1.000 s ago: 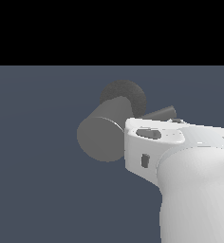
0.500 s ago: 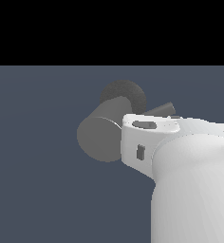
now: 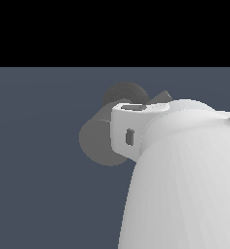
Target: Turn on the faucet by rotating a designated handle.
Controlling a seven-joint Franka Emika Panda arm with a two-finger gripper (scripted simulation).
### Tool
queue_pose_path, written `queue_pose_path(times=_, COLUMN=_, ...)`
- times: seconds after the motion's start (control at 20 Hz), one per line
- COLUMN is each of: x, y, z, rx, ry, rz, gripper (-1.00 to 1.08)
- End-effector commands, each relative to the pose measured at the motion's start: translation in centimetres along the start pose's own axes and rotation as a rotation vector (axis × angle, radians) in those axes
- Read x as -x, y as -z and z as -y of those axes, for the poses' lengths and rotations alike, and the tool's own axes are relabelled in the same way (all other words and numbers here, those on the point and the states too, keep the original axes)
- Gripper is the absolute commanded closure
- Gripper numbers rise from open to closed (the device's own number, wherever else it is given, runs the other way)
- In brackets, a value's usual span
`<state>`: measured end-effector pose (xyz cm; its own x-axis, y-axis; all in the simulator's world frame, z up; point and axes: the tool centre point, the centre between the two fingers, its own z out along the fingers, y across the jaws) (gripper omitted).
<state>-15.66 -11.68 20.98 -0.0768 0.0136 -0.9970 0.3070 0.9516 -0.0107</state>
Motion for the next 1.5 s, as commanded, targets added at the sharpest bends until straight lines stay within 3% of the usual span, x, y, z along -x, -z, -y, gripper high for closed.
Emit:
queue_pose_path(times=0.0, x=3.3, y=0.2, z=-2.9, rx=0.055, ry=-0.004, rz=0.070, gripper=1.08)
queue_pose_path(times=0.2, x=4.1, y=0.3, z=-3.5, rx=0.058, ry=-0.005, rz=0.076, gripper=1.08)
queue_pose_path(times=0.25, x=1.2, y=0.2, z=-1.3, rx=0.012, ry=-0.001, rz=0.006, gripper=1.08)
queue_pose_path(times=1.45, x=6.5, y=0.7, z=-8.4, rx=0.053, ry=-0.005, rz=0.068, gripper=1.08)
